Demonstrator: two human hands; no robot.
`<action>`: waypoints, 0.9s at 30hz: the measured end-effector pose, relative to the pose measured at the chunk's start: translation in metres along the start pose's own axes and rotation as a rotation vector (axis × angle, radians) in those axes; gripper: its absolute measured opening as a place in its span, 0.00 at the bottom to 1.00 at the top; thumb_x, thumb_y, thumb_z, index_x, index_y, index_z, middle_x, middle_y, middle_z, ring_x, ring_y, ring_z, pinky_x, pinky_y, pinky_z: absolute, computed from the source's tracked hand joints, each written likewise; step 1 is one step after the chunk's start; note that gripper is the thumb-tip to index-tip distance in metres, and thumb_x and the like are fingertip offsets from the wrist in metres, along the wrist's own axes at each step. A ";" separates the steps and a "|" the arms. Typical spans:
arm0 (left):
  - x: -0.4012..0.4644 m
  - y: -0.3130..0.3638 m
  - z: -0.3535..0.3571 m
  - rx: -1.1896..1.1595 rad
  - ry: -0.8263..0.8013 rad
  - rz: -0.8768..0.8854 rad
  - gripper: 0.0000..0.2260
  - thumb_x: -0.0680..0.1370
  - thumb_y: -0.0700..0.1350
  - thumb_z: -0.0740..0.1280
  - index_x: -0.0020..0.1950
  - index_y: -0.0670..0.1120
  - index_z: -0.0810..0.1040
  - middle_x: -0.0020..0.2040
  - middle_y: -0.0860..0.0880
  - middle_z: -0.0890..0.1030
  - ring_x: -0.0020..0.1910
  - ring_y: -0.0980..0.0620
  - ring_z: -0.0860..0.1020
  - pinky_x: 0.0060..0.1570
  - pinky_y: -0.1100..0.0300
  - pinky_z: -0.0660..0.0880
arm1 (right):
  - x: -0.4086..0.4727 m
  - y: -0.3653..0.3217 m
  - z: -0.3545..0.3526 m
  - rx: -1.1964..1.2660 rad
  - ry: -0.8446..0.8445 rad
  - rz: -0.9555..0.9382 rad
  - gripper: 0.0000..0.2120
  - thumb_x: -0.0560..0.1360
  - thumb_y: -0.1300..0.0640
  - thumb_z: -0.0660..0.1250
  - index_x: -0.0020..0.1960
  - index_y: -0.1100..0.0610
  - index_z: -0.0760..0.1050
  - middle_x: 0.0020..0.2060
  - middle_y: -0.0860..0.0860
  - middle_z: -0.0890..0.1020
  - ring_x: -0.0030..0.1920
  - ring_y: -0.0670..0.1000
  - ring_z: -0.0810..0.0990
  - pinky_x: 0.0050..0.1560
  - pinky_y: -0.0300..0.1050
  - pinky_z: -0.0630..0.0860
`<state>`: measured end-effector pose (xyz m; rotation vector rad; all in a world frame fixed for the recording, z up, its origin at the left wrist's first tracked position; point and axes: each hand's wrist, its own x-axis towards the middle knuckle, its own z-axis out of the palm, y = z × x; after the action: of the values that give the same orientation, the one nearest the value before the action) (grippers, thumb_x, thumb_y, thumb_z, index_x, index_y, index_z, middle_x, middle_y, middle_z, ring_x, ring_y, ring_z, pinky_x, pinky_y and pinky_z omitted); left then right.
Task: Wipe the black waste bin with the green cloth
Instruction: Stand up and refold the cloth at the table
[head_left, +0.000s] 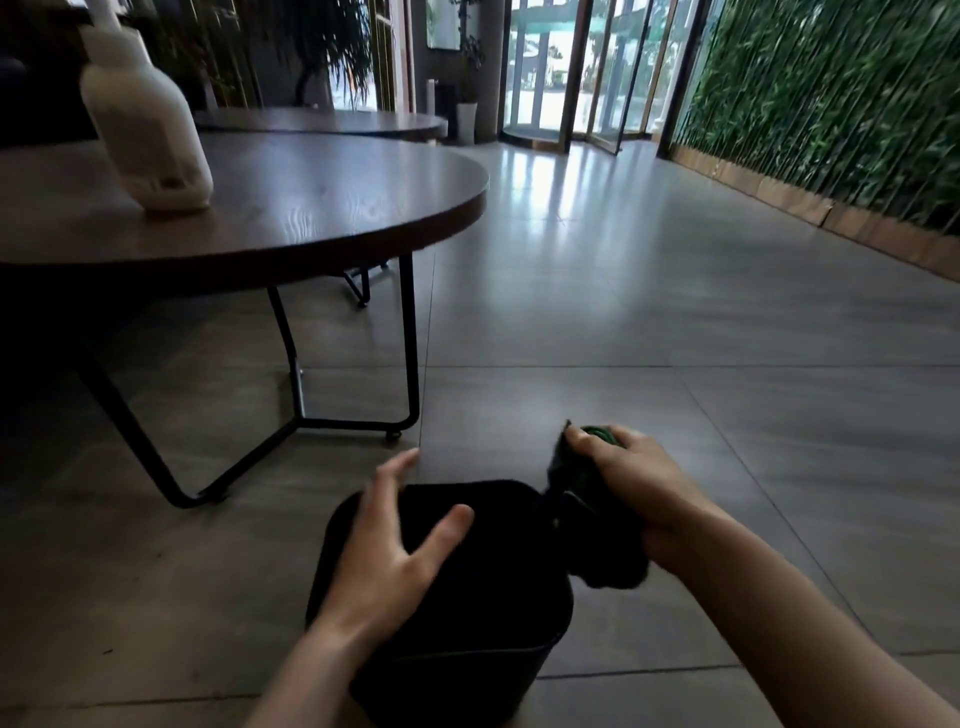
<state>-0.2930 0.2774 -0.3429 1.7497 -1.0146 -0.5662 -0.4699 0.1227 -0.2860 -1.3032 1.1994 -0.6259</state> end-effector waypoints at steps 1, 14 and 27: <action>-0.003 0.022 0.009 -0.188 -0.096 -0.056 0.36 0.68 0.70 0.67 0.74 0.63 0.62 0.74 0.56 0.68 0.72 0.58 0.67 0.66 0.60 0.65 | -0.008 -0.016 0.006 0.165 -0.062 0.022 0.10 0.81 0.52 0.70 0.54 0.59 0.81 0.50 0.66 0.86 0.40 0.59 0.86 0.39 0.51 0.86; -0.024 0.090 0.028 -0.874 -0.025 -0.263 0.15 0.76 0.37 0.70 0.62 0.41 0.79 0.55 0.37 0.85 0.55 0.38 0.84 0.62 0.42 0.76 | -0.056 -0.022 -0.013 0.010 -0.450 -0.286 0.36 0.71 0.66 0.79 0.72 0.44 0.71 0.62 0.50 0.81 0.58 0.47 0.86 0.60 0.47 0.83; 0.003 0.109 -0.021 0.528 -0.071 0.492 0.13 0.71 0.48 0.76 0.50 0.60 0.77 0.47 0.63 0.81 0.46 0.63 0.81 0.44 0.62 0.78 | -0.035 -0.034 -0.020 -0.778 -0.228 -0.836 0.15 0.73 0.57 0.75 0.56 0.44 0.79 0.50 0.41 0.77 0.46 0.44 0.78 0.49 0.40 0.77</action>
<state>-0.3161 0.2686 -0.2346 1.8272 -1.6913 -0.0417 -0.4902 0.1381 -0.2400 -2.5141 0.6703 -0.5710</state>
